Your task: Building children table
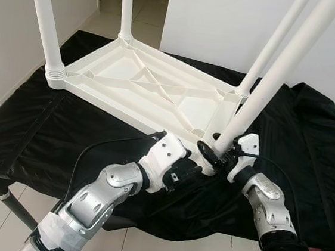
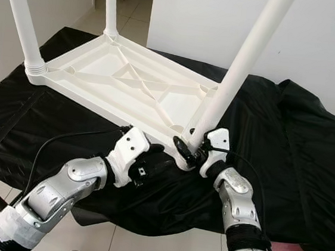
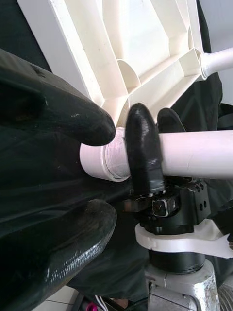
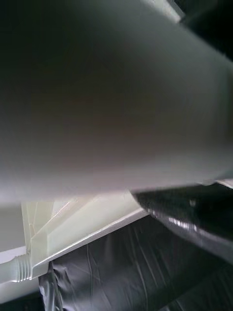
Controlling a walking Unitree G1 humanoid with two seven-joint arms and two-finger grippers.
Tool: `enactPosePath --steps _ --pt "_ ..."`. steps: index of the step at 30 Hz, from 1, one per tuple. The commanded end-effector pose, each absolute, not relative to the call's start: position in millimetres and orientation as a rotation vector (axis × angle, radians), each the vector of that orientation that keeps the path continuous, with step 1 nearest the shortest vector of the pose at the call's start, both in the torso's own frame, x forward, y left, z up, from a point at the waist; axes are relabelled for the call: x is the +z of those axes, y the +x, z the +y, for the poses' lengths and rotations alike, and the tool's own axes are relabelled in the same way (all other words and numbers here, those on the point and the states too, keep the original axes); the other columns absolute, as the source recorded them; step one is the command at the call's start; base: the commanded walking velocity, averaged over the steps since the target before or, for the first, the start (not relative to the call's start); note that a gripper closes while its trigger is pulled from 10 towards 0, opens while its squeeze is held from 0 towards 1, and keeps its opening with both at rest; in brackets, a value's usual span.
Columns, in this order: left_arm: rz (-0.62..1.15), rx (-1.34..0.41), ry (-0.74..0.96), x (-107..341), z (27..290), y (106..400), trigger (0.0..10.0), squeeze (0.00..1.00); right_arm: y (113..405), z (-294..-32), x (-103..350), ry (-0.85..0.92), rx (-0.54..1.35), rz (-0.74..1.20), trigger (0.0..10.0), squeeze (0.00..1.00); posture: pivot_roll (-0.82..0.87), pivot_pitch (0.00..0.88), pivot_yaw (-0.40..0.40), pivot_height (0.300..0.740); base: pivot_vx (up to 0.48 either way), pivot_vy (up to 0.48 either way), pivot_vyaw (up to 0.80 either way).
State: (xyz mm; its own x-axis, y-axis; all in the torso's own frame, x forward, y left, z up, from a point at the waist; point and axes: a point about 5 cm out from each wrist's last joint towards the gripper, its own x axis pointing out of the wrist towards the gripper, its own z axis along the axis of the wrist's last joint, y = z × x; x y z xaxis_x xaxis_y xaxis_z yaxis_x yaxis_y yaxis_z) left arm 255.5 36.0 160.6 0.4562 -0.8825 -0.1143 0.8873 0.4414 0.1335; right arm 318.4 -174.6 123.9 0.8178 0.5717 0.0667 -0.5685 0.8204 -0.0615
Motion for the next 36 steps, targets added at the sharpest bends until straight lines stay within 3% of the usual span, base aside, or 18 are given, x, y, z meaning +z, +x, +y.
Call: enactPosePath --steps 1,6,7,8,9,18,26,31,36 --pt "0.041 -1.158 0.194 157 33 251 10.0 0.00 317 -177 121 -0.057 0.621 -0.071 0.0 0.00 0.05 0.000 -0.105 0.740 0.000 0.000 0.00" --pt "0.043 -1.157 0.196 157 33 251 10.0 0.00 317 -178 119 -0.064 0.614 -0.068 0.0 0.00 0.05 0.000 -0.104 0.740 0.000 0.000 0.00" --pt "0.045 -1.155 0.198 156 34 252 10.0 0.00 317 -179 119 -0.065 0.610 -0.070 8.1 0.00 0.05 0.000 -0.105 0.740 0.000 0.000 0.00" --pt "0.045 -1.155 0.198 156 34 252 10.0 0.00 317 -179 119 -0.065 0.610 -0.070 8.1 0.00 0.05 0.000 -0.105 0.740 0.000 0.000 0.00" --pt "0.046 -1.153 0.201 156 34 252 10.0 0.00 317 -179 118 -0.057 0.613 -0.070 10.0 0.00 0.05 0.000 -0.105 0.740 0.000 0.000 0.00" --pt "0.048 -1.146 0.201 156 36 253 10.0 0.00 314 -177 118 -0.039 0.607 -0.079 10.0 0.00 0.05 0.000 -0.108 0.740 0.000 0.000 0.00" --pt "0.019 -1.113 0.173 162 38 259 10.0 0.00 314 -173 118 -0.024 0.388 -0.078 10.0 0.00 0.04 0.000 -0.108 0.740 0.000 0.000 0.00" --pt "0.018 -1.112 0.171 163 38 259 10.0 0.00 314 -171 118 -0.008 0.371 -0.082 10.0 0.00 0.04 0.000 -0.106 0.740 0.000 0.000 0.00" --pt "0.016 -1.110 0.171 163 40 259 10.0 0.00 311 -169 118 0.073 0.176 -0.063 10.0 0.00 0.04 0.000 -0.104 0.740 0.000 0.000 0.00"
